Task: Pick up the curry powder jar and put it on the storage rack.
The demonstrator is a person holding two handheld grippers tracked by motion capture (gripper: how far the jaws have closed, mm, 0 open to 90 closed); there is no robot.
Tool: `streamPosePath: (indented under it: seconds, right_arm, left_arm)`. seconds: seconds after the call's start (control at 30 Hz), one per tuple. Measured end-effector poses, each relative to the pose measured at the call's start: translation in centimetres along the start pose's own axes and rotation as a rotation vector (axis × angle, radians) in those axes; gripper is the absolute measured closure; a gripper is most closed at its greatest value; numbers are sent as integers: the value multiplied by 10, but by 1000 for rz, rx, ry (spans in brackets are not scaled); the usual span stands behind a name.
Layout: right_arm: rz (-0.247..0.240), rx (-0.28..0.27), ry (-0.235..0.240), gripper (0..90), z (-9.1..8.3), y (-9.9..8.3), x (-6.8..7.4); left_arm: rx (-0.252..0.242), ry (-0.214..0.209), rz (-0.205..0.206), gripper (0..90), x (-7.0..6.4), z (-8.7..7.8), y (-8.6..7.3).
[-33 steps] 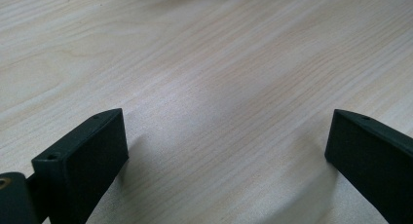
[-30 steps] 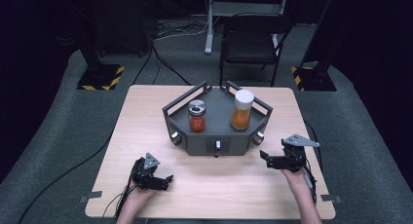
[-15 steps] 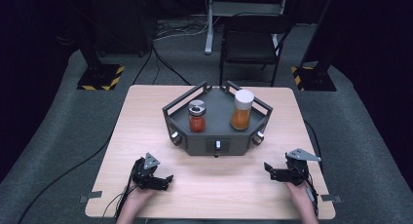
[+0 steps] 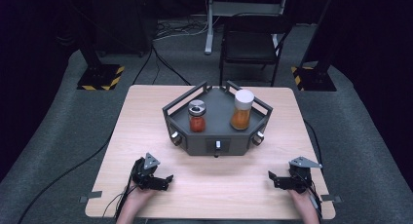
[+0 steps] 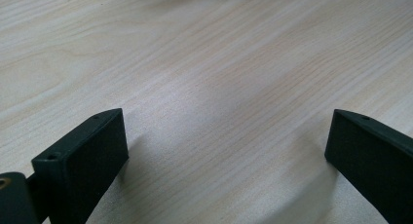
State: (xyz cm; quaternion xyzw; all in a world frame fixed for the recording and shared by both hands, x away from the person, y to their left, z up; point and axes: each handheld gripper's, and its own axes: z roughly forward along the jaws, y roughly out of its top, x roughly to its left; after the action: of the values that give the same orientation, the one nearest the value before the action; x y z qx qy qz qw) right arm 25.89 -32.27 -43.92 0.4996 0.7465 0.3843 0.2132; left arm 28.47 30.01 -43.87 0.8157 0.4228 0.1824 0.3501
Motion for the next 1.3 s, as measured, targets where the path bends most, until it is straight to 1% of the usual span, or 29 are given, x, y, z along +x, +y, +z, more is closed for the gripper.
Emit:
streamPosePath:
  seconds: [0.03,0.1,0.2,0.27,0.4,0.57,1.03,1.13,1.3]
  right_arm:
    - [5,9,4,0,1,0,-1]
    - [-3,32,13,0,3,4,-2]
    - [-14,45,9,0,4,6,0]
    - [-11,64,23,0,6,9,-2]
    - [-24,74,7,0,6,10,2]
    - [-74,96,-30,0,9,14,13]
    - [-77,96,-28,0,9,14,14]
    - [-70,96,-36,0,10,14,16]
    - [-70,96,-34,0,10,14,15]
  left_arm:
    - [0,0,2,17,0,0,0]
    - [0,0,0,17,0,0,0]
    - [0,0,0,17,0,0,0]
    - [0,0,1,17,0,0,0]
    - [0,0,1,16,0,0,0]
    - [1,0,1,17,0,0,0]
    - [0,0,-1,16,0,0,0]
    - [1,0,1,16,0,0,0]
    - [0,0,0,16,0,0,0]
